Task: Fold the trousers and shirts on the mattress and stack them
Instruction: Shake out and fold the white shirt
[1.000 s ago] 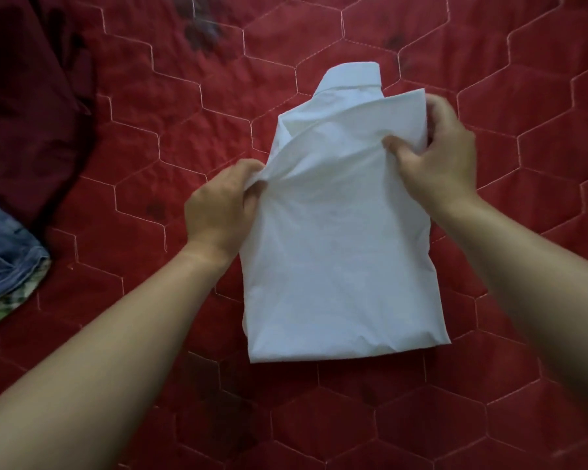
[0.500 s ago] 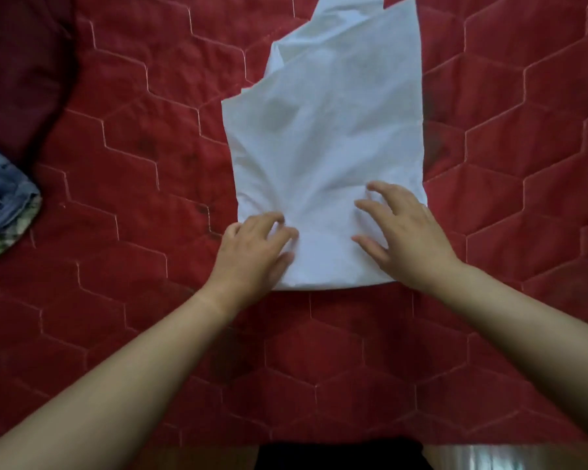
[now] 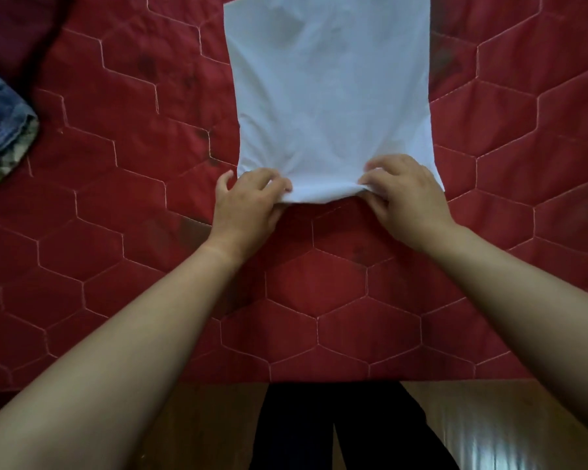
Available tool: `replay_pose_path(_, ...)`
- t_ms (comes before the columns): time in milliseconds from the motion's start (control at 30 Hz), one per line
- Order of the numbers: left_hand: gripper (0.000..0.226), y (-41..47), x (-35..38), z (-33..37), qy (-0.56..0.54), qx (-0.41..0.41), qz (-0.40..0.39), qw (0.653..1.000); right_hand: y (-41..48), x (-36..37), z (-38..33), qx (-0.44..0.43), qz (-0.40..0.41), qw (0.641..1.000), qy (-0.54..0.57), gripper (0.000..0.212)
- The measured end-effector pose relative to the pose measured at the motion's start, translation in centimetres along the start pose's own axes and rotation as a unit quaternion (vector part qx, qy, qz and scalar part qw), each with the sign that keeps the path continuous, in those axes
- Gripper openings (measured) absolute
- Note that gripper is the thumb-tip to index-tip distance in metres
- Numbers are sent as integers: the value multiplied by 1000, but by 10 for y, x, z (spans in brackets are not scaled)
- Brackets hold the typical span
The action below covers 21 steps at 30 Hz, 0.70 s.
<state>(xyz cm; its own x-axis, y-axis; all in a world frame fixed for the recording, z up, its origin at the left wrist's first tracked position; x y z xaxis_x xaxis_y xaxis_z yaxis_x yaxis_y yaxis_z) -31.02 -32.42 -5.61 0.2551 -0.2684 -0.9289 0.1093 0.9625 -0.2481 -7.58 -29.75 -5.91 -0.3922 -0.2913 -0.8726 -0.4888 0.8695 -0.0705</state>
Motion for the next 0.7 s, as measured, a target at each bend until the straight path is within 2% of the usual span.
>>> replay_pose_path(100, 17, -6, -20, 8, -5, -1, -3, 1000, -6, -17, -11, 12, -22, 1000, 6, 15)
replay_pose_path(200, 14, -32, -49, 17, -52, 52, -21, 997, -29, -48, -31, -11, -52, 998, 15, 13)
replay_pose_path(400, 30, -47, -120, 31, -102, 79, -1, 992, -30, -122, -59, -53, -37, 998, 5, 21)
replay_pose_path(567, 18, 41, -132, 16, -129, 7, 70, 989, 63, -129, -29, -51, 43, 996, -51, 21)
replay_pose_path(700, 31, 113, -107, 4, -112, -91, 133, 981, 118, -99, 3, 52, 105, 987, -107, 35)
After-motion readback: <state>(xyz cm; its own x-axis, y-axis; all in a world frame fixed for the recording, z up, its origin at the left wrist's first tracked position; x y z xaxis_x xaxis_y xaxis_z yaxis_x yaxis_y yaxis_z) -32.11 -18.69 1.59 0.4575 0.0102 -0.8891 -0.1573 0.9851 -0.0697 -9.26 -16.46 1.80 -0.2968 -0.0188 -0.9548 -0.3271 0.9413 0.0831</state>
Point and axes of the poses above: each hand's wrist, its own y-axis towards the middle knuckle, its own x-axis out of the palm, z = x × y, the point moved 1 cm from there along y, towards the middle knuckle, and after that the axes turned 6 degrees about -x, right-handed, at the moved point
